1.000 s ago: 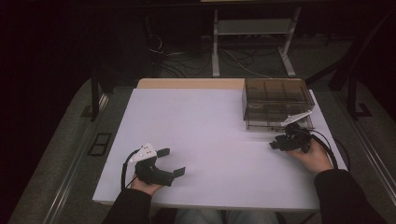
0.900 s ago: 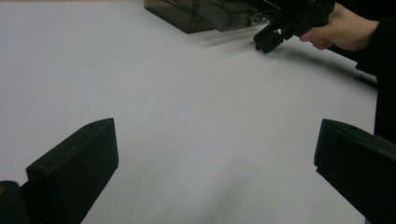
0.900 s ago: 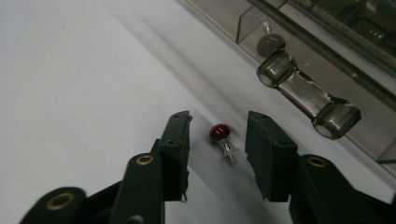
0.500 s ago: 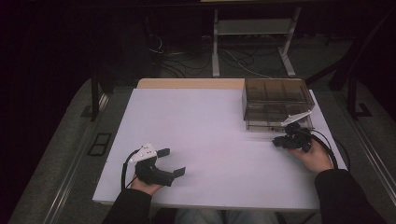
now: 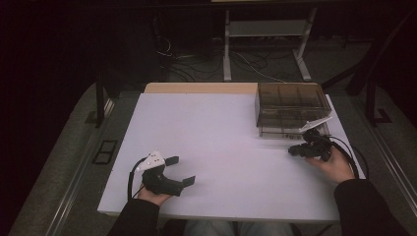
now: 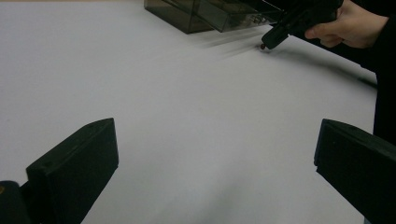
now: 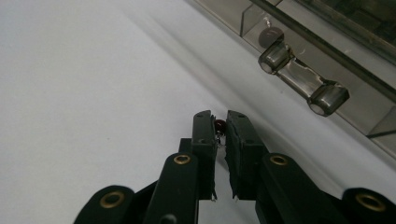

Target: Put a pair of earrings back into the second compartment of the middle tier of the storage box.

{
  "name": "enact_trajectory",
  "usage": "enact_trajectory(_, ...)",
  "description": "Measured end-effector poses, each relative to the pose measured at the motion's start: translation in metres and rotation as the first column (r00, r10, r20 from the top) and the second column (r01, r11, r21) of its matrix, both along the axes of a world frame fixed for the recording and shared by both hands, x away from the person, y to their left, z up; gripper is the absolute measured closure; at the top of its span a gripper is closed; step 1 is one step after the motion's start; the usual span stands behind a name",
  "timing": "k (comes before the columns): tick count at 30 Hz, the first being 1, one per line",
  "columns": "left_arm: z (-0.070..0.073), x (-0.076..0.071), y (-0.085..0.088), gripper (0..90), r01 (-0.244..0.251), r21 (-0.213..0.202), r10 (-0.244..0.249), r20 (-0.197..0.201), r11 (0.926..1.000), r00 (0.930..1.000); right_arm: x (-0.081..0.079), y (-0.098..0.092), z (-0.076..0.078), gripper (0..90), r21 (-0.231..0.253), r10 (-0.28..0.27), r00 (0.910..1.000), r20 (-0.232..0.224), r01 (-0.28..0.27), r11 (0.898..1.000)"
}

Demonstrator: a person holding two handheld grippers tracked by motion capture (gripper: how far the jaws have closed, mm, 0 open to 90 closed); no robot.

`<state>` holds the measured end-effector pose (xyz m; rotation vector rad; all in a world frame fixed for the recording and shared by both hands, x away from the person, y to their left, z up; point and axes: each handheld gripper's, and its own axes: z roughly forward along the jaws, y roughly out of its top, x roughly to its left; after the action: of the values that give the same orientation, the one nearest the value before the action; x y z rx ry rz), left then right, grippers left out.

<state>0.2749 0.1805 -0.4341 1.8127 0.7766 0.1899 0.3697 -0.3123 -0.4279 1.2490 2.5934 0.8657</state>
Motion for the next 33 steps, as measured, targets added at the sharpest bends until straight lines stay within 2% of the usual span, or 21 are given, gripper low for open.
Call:
enact_trajectory(10,0.000,0.000,0.000,0.0,-0.002,-0.005,0.002,-0.002,1.0000,1.0000,-0.007,-0.003,0.013,81.1,0.040,0.012,0.9998,-0.013,-0.012,0.999)
enact_trajectory(14,0.000,0.000,0.000,0.0,-0.002,-0.006,0.002,-0.002,1.0000,1.0000,-0.011,-0.003,0.025,81.1,0.043,0.021,0.9998,-0.001,-0.021,0.999)
enact_trajectory(23,0.000,0.000,0.001,0.0,-0.002,-0.007,0.002,-0.002,1.0000,1.0000,-0.011,-0.006,0.053,81.1,0.038,0.031,0.9994,0.013,-0.032,0.999)
enact_trajectory(33,0.000,0.000,0.001,0.0,-0.003,-0.007,0.003,-0.002,1.0000,1.0000,-0.003,-0.005,0.079,81.1,0.020,0.040,0.9985,0.037,-0.041,0.999)
